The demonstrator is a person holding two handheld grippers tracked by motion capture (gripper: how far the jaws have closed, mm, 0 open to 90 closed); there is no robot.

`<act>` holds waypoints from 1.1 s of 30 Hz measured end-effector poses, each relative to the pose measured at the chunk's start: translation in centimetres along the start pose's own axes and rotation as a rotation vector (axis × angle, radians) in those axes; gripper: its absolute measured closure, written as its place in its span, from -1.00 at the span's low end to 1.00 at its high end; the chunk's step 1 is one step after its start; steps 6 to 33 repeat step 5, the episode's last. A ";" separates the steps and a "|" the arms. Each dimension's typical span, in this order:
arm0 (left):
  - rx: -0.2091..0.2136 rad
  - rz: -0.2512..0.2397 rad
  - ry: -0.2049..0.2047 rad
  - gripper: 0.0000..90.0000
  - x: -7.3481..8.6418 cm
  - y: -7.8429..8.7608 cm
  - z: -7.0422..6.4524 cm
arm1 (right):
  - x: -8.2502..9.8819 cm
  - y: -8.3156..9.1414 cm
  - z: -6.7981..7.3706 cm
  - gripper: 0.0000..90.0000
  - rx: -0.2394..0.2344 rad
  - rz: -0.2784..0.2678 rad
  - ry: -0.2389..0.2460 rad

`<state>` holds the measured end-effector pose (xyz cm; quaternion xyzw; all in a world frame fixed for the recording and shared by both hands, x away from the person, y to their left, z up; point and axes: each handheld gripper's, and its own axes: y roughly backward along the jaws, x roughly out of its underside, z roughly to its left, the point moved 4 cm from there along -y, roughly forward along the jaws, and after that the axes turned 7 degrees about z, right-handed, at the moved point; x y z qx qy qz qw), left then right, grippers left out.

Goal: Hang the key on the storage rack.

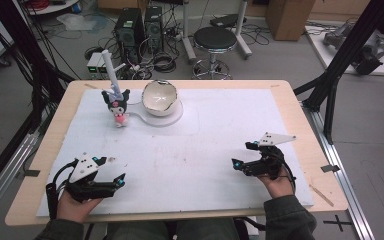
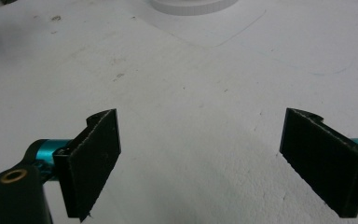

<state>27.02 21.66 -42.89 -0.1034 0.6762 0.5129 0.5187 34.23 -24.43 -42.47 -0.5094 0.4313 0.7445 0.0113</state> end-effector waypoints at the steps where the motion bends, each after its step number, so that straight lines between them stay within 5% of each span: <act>1: 0.002 -0.002 0.001 -0.62 0.0 0.0 0.0 | 0.0 0.1 0.0 -0.75 0.000 0.001 -0.002; 33: 0.003 0.001 -0.007 -0.62 0.0 0.0 -0.1 | 0.1 0.2 0.1 -0.75 0.007 -0.003 0.000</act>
